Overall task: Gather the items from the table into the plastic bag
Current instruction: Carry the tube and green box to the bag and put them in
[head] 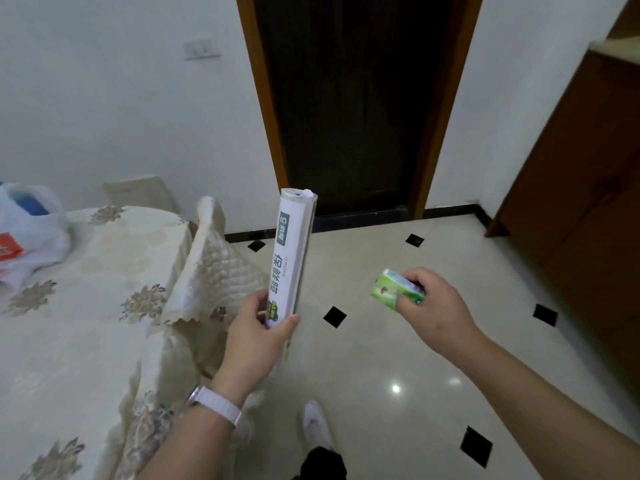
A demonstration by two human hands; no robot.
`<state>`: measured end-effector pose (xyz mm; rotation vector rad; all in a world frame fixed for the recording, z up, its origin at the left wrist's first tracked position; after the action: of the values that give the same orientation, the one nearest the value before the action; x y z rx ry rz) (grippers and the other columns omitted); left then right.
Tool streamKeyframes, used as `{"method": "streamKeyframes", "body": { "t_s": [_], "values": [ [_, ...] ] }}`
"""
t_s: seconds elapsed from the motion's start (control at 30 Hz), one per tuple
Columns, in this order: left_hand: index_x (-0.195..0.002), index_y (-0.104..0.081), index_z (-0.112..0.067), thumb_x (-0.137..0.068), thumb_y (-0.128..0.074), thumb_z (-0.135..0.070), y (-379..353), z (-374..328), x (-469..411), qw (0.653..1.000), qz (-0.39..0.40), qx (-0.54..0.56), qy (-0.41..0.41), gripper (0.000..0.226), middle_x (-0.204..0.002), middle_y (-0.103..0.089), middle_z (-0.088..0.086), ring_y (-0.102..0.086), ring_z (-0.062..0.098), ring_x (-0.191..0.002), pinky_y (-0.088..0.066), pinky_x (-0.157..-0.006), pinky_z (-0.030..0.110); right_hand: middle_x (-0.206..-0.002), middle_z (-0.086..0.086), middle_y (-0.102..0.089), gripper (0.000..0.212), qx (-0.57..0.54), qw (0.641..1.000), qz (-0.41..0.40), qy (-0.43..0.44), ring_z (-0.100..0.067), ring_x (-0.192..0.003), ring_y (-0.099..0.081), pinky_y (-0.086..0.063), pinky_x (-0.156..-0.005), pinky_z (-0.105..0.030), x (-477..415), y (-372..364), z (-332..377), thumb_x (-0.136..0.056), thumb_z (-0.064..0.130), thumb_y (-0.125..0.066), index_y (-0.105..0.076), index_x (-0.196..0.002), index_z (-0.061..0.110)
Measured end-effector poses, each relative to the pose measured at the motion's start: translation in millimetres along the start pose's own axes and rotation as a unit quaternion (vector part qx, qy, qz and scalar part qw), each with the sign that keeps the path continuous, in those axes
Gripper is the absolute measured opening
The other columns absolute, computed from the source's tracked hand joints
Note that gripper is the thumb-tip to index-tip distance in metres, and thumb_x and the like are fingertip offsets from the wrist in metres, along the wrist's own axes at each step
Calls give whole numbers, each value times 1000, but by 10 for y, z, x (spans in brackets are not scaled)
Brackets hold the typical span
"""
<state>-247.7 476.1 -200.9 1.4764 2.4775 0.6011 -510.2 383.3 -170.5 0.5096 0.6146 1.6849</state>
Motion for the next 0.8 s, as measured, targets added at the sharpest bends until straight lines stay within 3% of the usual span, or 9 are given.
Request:
{"method": "streamKeyframes", "body": {
  "t_s": [0.1,0.2,0.37,0.6,0.7,0.8],
  "values": [
    [-116,-56,-23,-80,-79,-15,-238,-2,-510,999,32,24,-3,43,-100,-67,-11,-65,-1,-79,-52,-60,15,-81,4,-58,9,15,1000,-14,-15,-14,-71,-54,-43,-59,-33,-464,-7,-43,-84,16,-62,-58,-86,24],
    [-116,-55,-21,-81,-78,-15,-373,-20,-1098,998,48,50,1,43,-100,-67,-7,-67,10,-86,-53,-62,14,-80,5,-57,8,34,999,-25,-19,-14,-70,-53,-42,-58,-32,-1006,-83,26,-85,16,-62,-58,-88,22],
    [-119,-54,-20,-82,-77,-18,-318,-99,-2105,996,68,57,-3,44,-103,-65,-4,-65,5,-84,-51,-62,11,-82,8,-58,10,72,997,-11,-20,-12,-71,-55,-42,-55,-27,-1977,-290,416,-87,18,-62,-57,-93,25],
    [-127,-53,-21,-83,-76,-29,-202,-218,-3287,997,60,48,-16,51,-110,-65,-3,-66,14,-95,-58,-73,22,-86,13,-59,16,43,999,-4,-24,-11,-74,-59,-51,-59,-28,-2994,-521,828,-90,22,-63,-55,-101,29],
    [-131,-51,-22,-82,-76,-31,-214,-298,-3626,997,62,51,-15,55,-114,-65,-4,-66,16,-101,-60,-83,33,-87,17,-56,19,49,999,7,-18,-5,-74,-58,-42,-54,-17,-3355,-586,858,-90,21,-64,-54,-103,30],
    [-130,-50,-21,-84,-75,-28,-259,-344,-3961,998,49,45,-14,53,-114,-63,-7,-64,11,-100,-59,-85,32,-88,15,-57,19,38,999,17,-19,-8,-76,-58,-44,-56,-20,-3788,-691,846,-90,23,-64,-53,-103,31]
  ]
}}
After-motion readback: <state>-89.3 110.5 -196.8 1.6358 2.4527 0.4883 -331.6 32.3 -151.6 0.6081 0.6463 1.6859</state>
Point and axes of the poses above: each hand's wrist, its own x-axis away from the middle knuckle, its own y-axis out of the back of the hand, z = x × y, the point moved 3 cm from there along -x, towards the middle knuckle
